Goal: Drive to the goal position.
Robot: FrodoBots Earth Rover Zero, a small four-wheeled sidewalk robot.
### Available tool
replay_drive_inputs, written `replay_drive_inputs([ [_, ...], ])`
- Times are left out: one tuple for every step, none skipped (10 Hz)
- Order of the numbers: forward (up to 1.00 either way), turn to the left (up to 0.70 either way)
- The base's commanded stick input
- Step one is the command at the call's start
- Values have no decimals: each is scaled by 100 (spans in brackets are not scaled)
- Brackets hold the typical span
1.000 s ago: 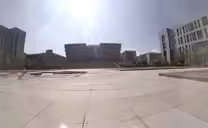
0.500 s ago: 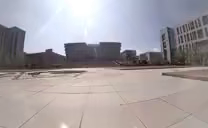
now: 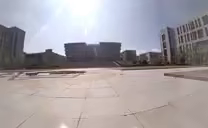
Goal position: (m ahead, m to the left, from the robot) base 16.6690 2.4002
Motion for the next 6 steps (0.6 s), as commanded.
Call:
replay_drive_inputs([
  [70, 2],
  [70, 2],
  [70, 2],
  [70, 2],
  [70, 2],
  [70, 2],
])
